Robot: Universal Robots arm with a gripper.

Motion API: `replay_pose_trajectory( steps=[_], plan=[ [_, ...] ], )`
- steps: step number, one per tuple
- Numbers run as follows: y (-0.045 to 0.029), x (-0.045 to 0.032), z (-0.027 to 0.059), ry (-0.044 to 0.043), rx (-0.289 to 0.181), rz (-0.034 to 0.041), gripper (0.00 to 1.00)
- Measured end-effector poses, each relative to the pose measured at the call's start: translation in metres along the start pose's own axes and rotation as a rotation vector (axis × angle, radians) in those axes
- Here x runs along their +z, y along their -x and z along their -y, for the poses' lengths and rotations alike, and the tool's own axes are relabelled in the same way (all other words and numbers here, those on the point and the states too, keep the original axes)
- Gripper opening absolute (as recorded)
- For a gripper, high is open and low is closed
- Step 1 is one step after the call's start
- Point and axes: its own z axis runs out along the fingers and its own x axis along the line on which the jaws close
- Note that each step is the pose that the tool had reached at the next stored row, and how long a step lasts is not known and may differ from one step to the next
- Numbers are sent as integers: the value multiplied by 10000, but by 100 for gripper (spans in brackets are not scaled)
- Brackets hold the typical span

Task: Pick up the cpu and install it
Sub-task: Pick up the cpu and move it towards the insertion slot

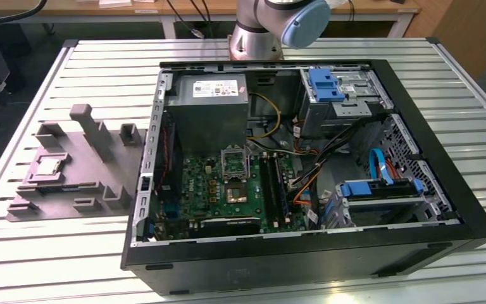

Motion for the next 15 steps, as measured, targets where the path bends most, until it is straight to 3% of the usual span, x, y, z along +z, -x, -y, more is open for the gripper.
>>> replay_pose_trajectory(
  steps=[15],
  plan=[
    [0,26,14,2,-1,3,59]
  ],
)
